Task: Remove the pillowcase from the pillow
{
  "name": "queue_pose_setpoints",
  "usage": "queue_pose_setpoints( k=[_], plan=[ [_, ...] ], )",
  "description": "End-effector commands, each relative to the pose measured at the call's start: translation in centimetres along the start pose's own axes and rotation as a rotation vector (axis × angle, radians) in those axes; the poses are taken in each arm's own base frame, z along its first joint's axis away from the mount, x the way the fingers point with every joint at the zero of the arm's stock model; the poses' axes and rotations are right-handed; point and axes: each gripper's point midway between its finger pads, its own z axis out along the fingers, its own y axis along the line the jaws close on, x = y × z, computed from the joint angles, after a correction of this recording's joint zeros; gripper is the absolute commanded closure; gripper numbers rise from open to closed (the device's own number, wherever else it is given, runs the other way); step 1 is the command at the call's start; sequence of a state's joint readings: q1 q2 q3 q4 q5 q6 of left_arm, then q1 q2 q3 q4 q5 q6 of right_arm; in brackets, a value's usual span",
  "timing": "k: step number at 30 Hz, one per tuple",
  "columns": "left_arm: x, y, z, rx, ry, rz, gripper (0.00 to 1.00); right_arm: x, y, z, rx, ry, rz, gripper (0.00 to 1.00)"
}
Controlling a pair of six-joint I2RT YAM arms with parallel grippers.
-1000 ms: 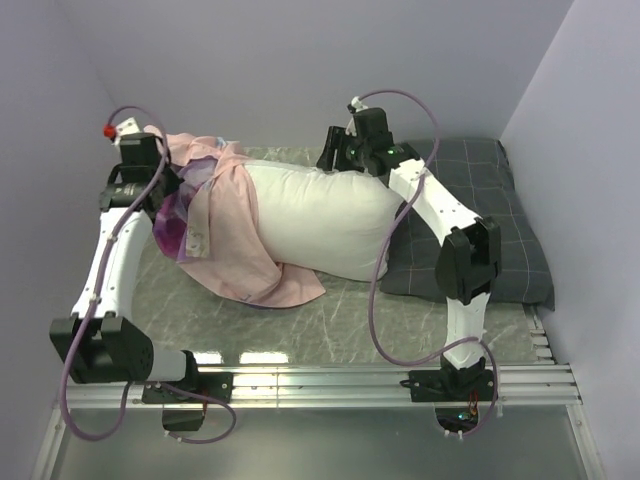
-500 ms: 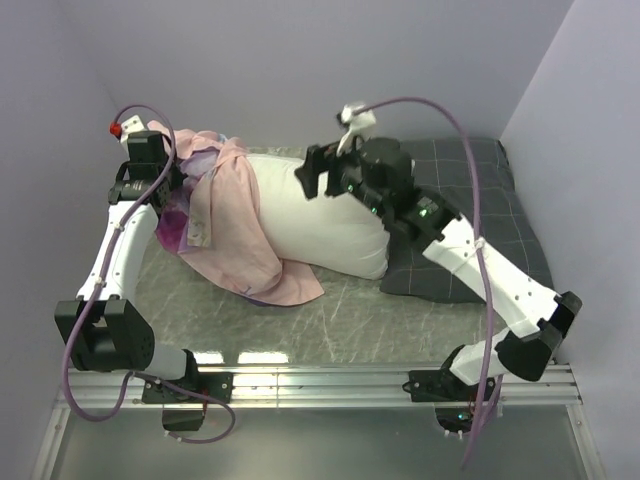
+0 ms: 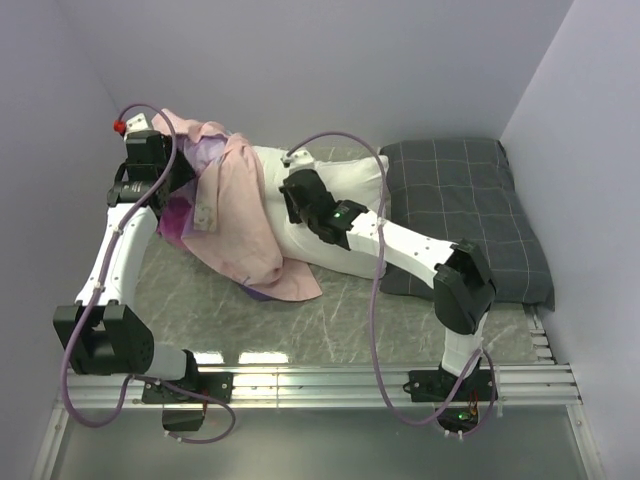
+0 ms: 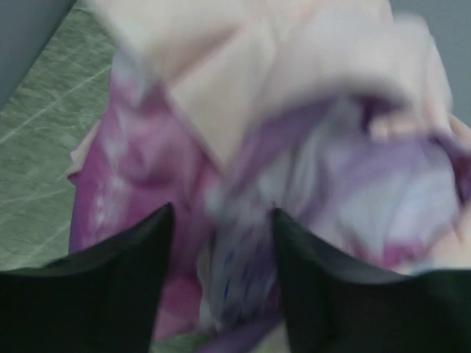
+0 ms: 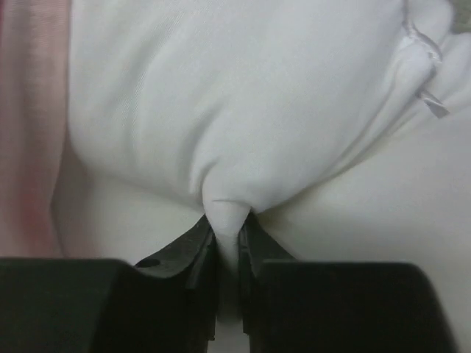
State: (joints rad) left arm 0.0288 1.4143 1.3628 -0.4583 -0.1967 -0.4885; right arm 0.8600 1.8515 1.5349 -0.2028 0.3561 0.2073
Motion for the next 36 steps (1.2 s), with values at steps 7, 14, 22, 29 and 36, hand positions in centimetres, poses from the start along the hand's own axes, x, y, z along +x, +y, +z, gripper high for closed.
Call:
queue_pose_setpoints(
  k=[7,14,22,29,36],
  plan=[
    [-2.2,-7.6,-11.7,0.255,-0.153,0.057,0.2,-0.8,-0.8,-0.7,-0.036,0.04,0.122,1.0],
    [8.5,-11.7,-11.6,0.331,-0.01,0.117,0.17,-3.9,-0.4,-2.5,-0.059,-0.001,0.165,1.0],
    [12.2,-9.5,-6.6,-0.002,-0.017,0.153,0.14,-7.3,-1.1,-5.8,-0.062,-0.067,0.195,1.0],
    [4.8,0.3,-3.6,-0.263,-0.121,0.013,0.96,-10.0,-3.9,-10.0,-0.052,-0.135,0.232,1.0],
    [2.0,9.5,-1.0,-0.452,-0.127,-0.14,1.0,-14.6,-6.2,-16.0,-0.042,-0.248,0.263,1.0]
  ],
)
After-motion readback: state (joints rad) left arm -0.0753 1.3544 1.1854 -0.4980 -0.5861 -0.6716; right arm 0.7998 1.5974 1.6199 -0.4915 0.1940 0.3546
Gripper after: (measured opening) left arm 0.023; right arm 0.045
